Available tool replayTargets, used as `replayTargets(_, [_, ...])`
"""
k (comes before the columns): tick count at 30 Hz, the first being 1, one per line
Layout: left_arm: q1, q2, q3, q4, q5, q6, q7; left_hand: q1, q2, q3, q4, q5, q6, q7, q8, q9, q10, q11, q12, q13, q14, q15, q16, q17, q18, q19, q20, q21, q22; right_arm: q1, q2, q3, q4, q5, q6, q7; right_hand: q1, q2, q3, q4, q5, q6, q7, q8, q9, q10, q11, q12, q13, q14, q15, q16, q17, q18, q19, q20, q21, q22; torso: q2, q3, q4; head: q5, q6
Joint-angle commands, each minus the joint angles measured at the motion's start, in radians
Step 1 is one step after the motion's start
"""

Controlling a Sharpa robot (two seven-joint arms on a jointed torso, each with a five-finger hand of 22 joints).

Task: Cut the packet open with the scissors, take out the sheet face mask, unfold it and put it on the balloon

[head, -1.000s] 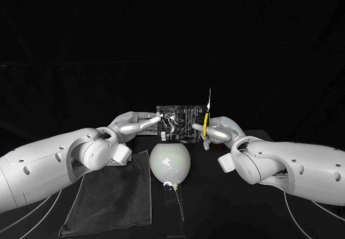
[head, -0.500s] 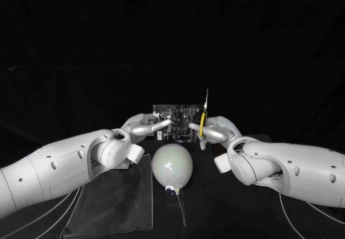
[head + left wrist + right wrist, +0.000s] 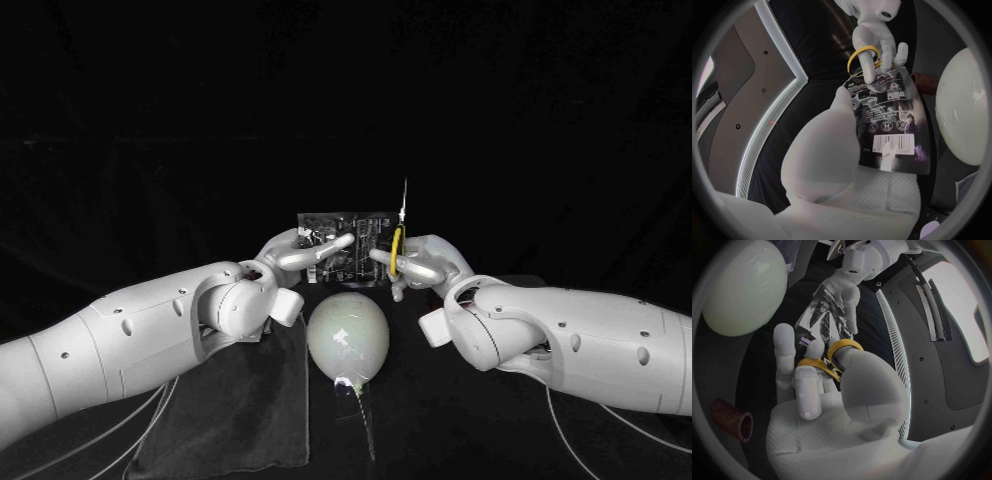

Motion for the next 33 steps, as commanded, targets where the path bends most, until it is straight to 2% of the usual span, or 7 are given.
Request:
replayTargets(1, [0.001,0.004,0.001,0.002,0.057,0.059,0.008,0.001,0.013,-0.003,-0.002,-0.003,0.03,0.096,0.015,0.011,0.016,-0.002,0.007,0.001,0.027,-0.006,0.013,0.001,0.021,0.039,0.0,0.01,0.002,0.002,0.011,0.002,-0.007,-0.024,0.03,0.012,0.075,0.079,0.006,-0.002,0.0,-0.002,-0.007,0.003,0.001,0.3,-0.111,0.711,0.269,0.085,-0.008,0.004,0.161,0.006,0.005,-0.004,0.0,0.0,0.0,0.0002,-0.0013,-0.004,-0.002])
replayTargets(7, [0.001,0.006,0.002,0.001,0.067,0.088,-0.013,0.006,0.029,-0.015,-0.004,-0.003,0.054,0.094,0.036,0.012,0.047,-0.009,0.018,-0.001,0.074,-0.019,0.032,0.001,0.029,0.083,-0.004,0.008,-0.002,0.001,0.034,0.002,-0.021,-0.042,0.04,0.009,0.075,0.079,0.006,-0.002,0.0,-0.002,-0.007,0.003,0.001,0.3,-0.111,0.711,0.269,0.085,-0.008,0.004,0.161,0.006,0.005,-0.004,0.0,0.0,0.0,0.0006,-0.0004,-0.011,-0.001])
replayTargets(18, [0.001,0.011,0.002,-0.003,0.053,0.115,-0.038,0.107,0.098,0.008,-0.04,-0.002,0.129,0.073,0.077,0.011,0.122,-0.032,0.036,-0.001,0.143,-0.042,0.053,-0.002,0.031,0.149,-0.02,-0.007,-0.005,0.001,0.056,0.002,-0.033,-0.047,0.048,0.002,0.076,0.079,0.008,-0.003,0.0,-0.004,-0.007,0.004,0.004,0.299,-0.111,0.71,0.268,0.085,-0.008,0.003,0.16,0.006,0.005,-0.004,-0.001,-0.001,-0.001,0.0002,-0.0004,-0.016,-0.003])
replayTargets(22, [0.001,0.012,0.002,-0.003,0.041,0.107,-0.047,0.175,0.138,0.048,-0.057,-0.002,0.174,0.054,0.092,0.008,0.154,-0.05,0.039,-0.002,0.174,-0.058,0.064,0.0,0.032,0.181,-0.036,-0.005,-0.003,0.001,0.058,0.002,-0.031,-0.047,0.05,0.003,0.076,0.079,0.008,-0.004,0.0,-0.005,-0.007,0.004,0.005,0.3,-0.111,0.711,0.268,0.085,-0.008,0.003,0.16,0.007,0.004,-0.004,-0.002,-0.002,-0.001,0.0007,-0.0001,-0.019,0.0])
replayTargets(23, [0.001,0.013,0.002,-0.003,0.039,0.102,-0.049,0.257,0.189,0.109,-0.089,-0.003,0.223,0.035,0.113,0.012,0.202,-0.073,0.054,0.001,0.213,-0.081,0.081,0.006,0.033,0.223,-0.069,0.014,0.004,0.001,0.057,0.002,-0.031,-0.047,0.05,0.003,0.076,0.079,0.008,-0.004,0.0,-0.005,-0.007,0.004,0.005,0.3,-0.111,0.711,0.269,0.084,-0.008,0.003,0.159,0.007,0.004,-0.004,-0.004,-0.004,-0.001,0.0007,-0.0002,-0.02,0.001])
replayTargets(27, [0.001,0.012,0.002,-0.003,0.026,0.07,-0.05,0.299,0.21,0.168,-0.107,0.0,0.285,0.011,0.137,0.014,0.283,-0.101,0.071,0.004,0.283,-0.114,0.106,0.012,0.031,0.287,-0.105,0.045,0.016,0.001,0.052,0.002,-0.027,-0.046,0.05,0.005,0.077,0.079,0.01,-0.005,0.0,-0.006,-0.007,0.004,0.006,0.301,-0.111,0.716,0.274,0.084,-0.008,0.002,0.159,0.007,0.003,-0.004,-0.006,-0.006,-0.001,0.0002,-0.0011,-0.021,0.003])
replayTargets(33, [0.001,0.003,0.002,-0.007,0.014,-0.007,-0.027,0.26,0.19,0.243,-0.084,-0.003,0.314,-0.007,0.152,0.017,0.353,-0.122,0.064,-0.002,0.349,-0.135,0.118,0.015,0.028,0.346,-0.132,0.072,0.024,0.001,0.035,0.001,-0.021,-0.031,0.053,0.011,0.08,0.082,0.016,-0.008,0.0,-0.012,-0.005,0.002,0.011,0.307,-0.109,0.738,0.295,0.083,-0.008,-0.002,0.152,0.011,-0.006,-0.004,-0.024,-0.022,-0.001,0.0005,-0.0013,-0.022,0.007])
